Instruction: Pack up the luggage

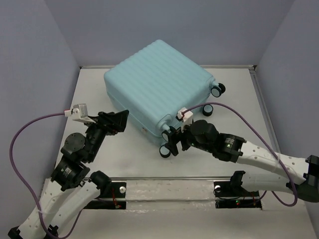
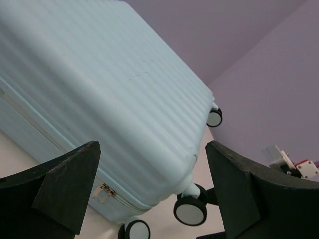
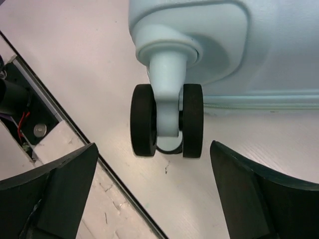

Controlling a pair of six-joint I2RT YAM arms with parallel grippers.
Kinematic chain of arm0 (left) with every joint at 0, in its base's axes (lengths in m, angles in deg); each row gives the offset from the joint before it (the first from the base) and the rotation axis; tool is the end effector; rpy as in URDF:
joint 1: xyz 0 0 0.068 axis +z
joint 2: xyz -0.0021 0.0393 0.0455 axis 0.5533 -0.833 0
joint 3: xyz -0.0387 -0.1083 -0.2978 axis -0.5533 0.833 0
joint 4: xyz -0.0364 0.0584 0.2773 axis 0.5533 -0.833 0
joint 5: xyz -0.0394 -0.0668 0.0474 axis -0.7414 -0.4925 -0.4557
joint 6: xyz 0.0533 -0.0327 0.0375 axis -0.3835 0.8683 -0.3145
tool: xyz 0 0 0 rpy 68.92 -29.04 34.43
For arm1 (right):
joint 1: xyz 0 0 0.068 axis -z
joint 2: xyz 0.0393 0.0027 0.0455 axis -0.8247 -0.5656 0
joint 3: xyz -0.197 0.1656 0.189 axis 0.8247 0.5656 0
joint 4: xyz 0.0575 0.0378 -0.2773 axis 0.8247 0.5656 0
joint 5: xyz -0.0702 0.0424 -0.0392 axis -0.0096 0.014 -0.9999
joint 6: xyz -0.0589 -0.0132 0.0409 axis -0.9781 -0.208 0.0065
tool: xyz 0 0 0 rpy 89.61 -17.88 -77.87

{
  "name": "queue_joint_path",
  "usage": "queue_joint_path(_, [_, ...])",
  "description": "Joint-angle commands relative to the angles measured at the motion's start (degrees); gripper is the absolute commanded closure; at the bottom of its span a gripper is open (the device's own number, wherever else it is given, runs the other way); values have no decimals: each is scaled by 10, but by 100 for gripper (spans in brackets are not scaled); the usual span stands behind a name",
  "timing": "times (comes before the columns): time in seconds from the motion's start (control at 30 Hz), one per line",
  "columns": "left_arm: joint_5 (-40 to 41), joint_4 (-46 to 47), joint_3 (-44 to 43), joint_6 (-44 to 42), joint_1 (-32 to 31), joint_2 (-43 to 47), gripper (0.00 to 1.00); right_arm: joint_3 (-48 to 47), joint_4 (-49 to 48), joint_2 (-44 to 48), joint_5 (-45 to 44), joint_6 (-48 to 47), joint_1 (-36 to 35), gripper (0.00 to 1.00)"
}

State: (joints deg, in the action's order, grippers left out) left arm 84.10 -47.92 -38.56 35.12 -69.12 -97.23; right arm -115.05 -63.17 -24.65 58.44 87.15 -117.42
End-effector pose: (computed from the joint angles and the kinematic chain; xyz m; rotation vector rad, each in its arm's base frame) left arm 0.0940 -0.0481 0.4091 -0.1916 1.4297 -0.8131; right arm 0.1356 0.2331 0.3303 -0.7292 1.9829 0.6745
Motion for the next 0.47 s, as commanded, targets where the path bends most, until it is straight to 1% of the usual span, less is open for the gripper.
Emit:
queue_joint_path(0.0, [-76,-23,-32,-33,-2,20,1,-82,72,87,-58,-13,-10,0])
queue_joint_path(0.03, [-93,-25,-40,-39,-1,22,1,-91,87,114,-56,-18,-10,0])
queue_joint_path(0.1, [-102,-32,-65,-48,-1,23,1,-118,90,142,-37,-28,-10,0])
queue_joint_path(0.2, [-104,-35,-90,-64,-2,32,1,-122,63,206,-17,-50,-10,0])
queue_joint_path(0.3, [-91,-40,-90,-70,-1,47,1,-84,-10,277,-34,-53,-10,0])
queue_joint_path(0.33, [-90,-39,-83,-72,-2,53,1,-47,-47,291,-43,-50,-10,0])
queue_joint_path(0.37, [-86,-39,-66,-69,-1,60,1,-29,-62,307,-51,-48,-10,0])
queue_joint_path(0.43, [-76,-39,-51,-57,-1,62,1,-4,-85,307,-71,-41,-10,0])
